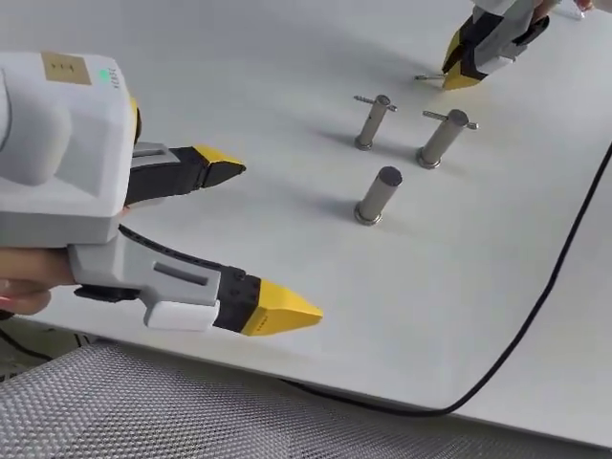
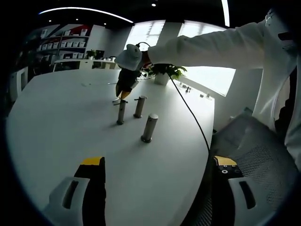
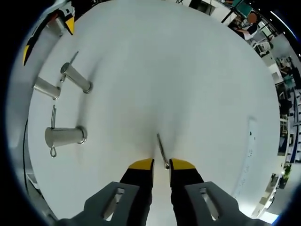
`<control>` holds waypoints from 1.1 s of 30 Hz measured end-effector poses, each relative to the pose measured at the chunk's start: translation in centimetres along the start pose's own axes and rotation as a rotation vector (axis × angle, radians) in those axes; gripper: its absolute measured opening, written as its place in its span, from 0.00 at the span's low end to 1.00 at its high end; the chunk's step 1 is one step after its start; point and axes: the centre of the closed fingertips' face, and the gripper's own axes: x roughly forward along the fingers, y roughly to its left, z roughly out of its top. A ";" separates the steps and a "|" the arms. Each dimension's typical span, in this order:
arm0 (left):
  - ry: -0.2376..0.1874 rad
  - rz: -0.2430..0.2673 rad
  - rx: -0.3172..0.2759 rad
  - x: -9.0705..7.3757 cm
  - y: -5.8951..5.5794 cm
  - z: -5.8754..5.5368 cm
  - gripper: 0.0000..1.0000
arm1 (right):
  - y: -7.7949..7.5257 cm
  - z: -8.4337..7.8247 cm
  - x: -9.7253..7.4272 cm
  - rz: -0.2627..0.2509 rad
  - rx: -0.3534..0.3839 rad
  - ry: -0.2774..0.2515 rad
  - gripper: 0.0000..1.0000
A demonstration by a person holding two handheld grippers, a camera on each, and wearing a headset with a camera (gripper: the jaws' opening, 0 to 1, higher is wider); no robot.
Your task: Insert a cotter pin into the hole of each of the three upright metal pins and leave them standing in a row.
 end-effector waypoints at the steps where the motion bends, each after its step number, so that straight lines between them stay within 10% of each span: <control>1: 0.001 0.002 -0.001 0.0 0.0 0.0 0.93 | -0.4 -0.1 0.2 -0.001 -0.001 0.002 0.09; 12: -0.005 -0.008 -0.009 -0.3 0.0 -0.1 0.92 | 0.4 -0.2 0.5 0.051 -0.003 0.001 0.00; 26: -0.008 -0.003 0.000 -0.7 1.0 -0.1 0.91 | -0.7 -0.6 0.8 -0.025 0.029 -0.044 0.00; 33: -0.003 0.021 0.011 -0.7 1.4 0.6 0.90 | -0.3 0.5 -1.7 -0.101 0.071 -0.139 0.00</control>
